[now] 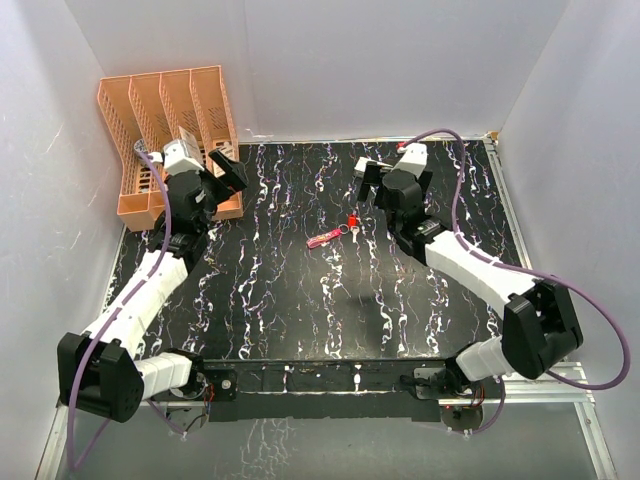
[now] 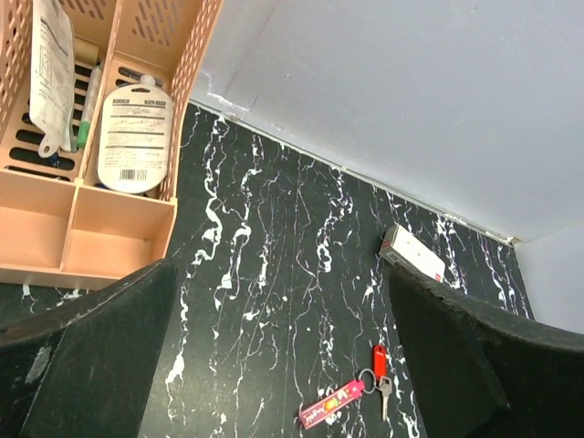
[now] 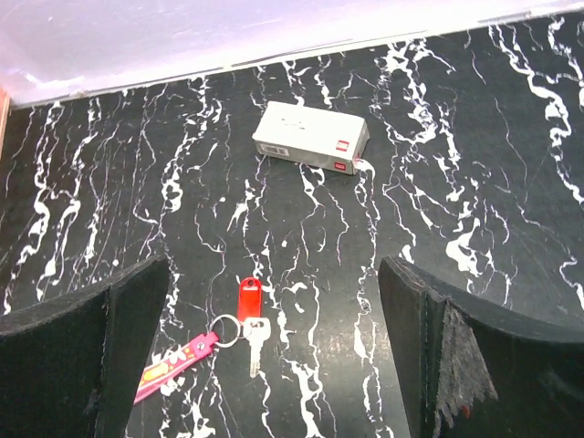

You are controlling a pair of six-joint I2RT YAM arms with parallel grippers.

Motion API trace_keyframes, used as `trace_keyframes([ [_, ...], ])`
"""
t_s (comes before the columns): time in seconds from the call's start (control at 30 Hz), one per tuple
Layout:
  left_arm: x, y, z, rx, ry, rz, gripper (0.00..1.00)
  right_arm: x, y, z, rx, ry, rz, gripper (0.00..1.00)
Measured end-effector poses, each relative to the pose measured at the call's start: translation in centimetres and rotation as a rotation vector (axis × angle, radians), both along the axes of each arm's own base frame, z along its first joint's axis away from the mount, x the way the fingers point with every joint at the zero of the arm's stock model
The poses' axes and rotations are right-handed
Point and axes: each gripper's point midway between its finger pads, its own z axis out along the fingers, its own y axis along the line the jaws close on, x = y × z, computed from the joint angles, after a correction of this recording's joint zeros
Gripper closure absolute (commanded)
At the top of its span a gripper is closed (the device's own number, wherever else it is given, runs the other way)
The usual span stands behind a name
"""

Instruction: Put the keys on the keyring

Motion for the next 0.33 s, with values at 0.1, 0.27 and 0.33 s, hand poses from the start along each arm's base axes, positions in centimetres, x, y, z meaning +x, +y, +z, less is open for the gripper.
trace_keyframes([
  [0.1,-0.1,-0.1,-0.4,-0.006,0.012,-0.006,0.02,0.4,-0.9,-0.4,0.061,0.008,-0.058,0.02],
  [0.27,-0.2,-0.2,-0.4,-0.016,0.024,-0.008,0.02,0.4,-3.7,-0.4,0.278,-0.022,-0.162,0.02],
  [0.33,-0.2,-0.3,-0.2,-0.023,0.021,-0.011,0.02,-0.2,-5.0,-0.3,0.351,-0.052,-0.199,0.02],
])
